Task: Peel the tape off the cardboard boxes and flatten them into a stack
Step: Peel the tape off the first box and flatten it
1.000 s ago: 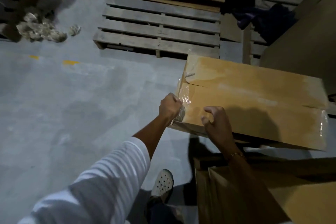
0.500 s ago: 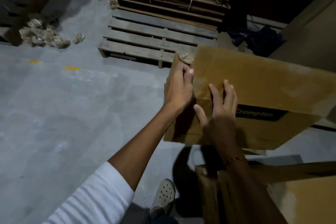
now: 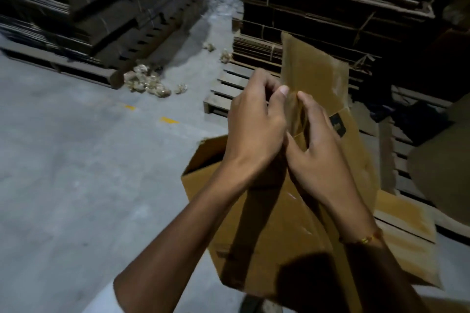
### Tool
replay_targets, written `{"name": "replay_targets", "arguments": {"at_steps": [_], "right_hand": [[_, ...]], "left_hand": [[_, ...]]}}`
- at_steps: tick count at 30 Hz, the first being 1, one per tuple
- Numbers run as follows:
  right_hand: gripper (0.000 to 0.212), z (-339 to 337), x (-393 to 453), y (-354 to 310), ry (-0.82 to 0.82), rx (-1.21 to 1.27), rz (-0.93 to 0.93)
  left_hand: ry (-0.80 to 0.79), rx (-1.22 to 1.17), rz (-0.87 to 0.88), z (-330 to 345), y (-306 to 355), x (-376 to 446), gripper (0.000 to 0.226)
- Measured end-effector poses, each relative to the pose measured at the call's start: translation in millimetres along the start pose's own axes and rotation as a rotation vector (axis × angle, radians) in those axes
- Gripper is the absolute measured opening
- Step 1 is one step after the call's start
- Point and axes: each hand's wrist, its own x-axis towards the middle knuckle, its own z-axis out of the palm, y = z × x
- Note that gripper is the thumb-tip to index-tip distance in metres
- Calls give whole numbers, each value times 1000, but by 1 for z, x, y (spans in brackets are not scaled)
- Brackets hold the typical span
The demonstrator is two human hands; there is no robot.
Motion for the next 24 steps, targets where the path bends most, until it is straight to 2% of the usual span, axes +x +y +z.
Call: {"name": "replay_targets", "arguments": {"at_steps": [3,6,10,12,15,18,21,24], "right_hand": [[66,21,-13,-18,62,-90,-77],[46,38,-25,-18,187,-181,-267],[31,60,-46,8,268,-63,-294],[25,76,-59,25,286,23,-256],[28,108,-91,48,201,157,-201],[34,134,-129,72,171,247,-135],[34,157,-162,87,110,329,-24],[36,176,-191,97,91,360,53]], "left_hand": [[46,54,67,-18,-1,-24,14],[101,43,112,-22,-13,-41,12],[76,32,164,-24,-47,-70,11],[-38,204,139,-25,-71,-89,14],[-359,571,-74,-38,-117,-111,23],[-663,764,-292,-70,-152,-141,43],[-778,947,-441,-98,-177,-175,46],[-766,1101,-493,-128,-204,-206,48]]}}
